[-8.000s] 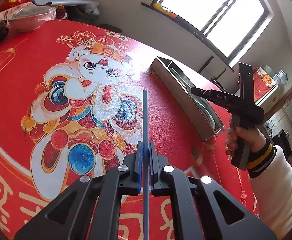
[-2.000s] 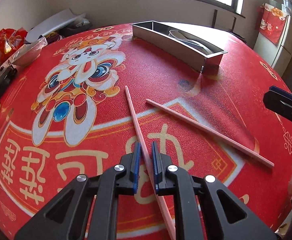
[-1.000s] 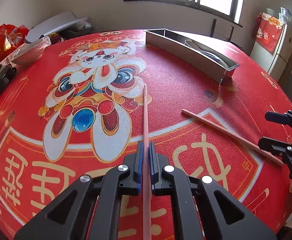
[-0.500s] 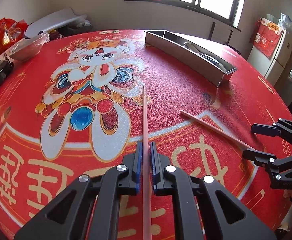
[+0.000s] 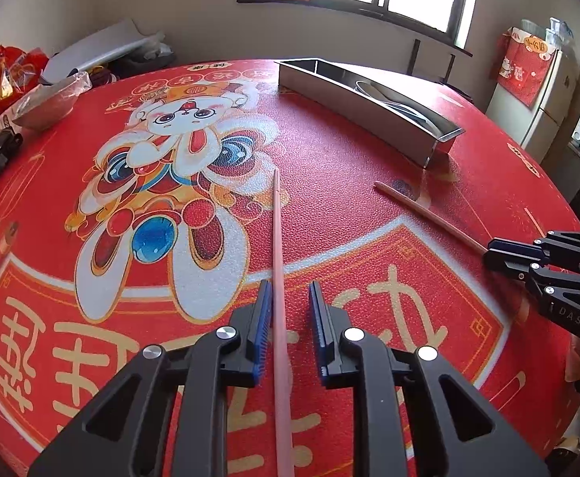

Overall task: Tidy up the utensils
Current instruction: 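Close the right tool on the other pink chopstick, then carry the pink chopstick with the right tool into the tray and open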

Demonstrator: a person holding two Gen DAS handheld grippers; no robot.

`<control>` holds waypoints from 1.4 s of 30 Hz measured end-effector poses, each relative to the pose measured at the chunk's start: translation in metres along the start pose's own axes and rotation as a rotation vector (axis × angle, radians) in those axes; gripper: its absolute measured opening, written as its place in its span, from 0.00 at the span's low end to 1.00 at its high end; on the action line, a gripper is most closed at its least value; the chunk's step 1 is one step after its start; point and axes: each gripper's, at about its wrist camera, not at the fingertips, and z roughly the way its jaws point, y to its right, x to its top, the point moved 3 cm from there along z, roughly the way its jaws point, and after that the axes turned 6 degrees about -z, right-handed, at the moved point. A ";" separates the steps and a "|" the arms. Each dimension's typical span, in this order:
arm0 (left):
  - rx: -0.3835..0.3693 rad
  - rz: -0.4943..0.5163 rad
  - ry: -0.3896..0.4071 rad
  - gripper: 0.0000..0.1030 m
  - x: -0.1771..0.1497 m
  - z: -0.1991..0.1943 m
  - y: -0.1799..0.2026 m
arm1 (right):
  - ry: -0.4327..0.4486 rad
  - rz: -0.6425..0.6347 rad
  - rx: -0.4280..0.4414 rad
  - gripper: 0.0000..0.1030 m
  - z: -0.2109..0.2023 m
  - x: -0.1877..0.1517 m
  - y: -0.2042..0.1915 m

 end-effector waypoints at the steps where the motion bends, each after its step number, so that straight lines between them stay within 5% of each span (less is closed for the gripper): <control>1: -0.005 -0.004 0.000 0.18 0.000 0.000 -0.001 | 0.000 0.000 0.002 0.11 0.000 0.000 0.000; 8: -0.024 -0.066 0.001 0.07 0.001 0.000 -0.011 | 0.002 -0.003 -0.006 0.11 0.000 0.000 -0.002; 22: 0.025 -0.028 0.008 0.06 0.000 -0.001 -0.005 | 0.011 -0.007 0.008 0.07 -0.001 -0.001 -0.003; 34: -0.008 -0.078 0.068 0.05 0.002 -0.014 -0.015 | 0.108 0.073 0.089 0.06 -0.024 0.001 0.008; 42: -0.008 -0.082 0.068 0.05 0.003 -0.014 -0.015 | 0.172 0.011 0.034 0.06 -0.043 0.062 0.024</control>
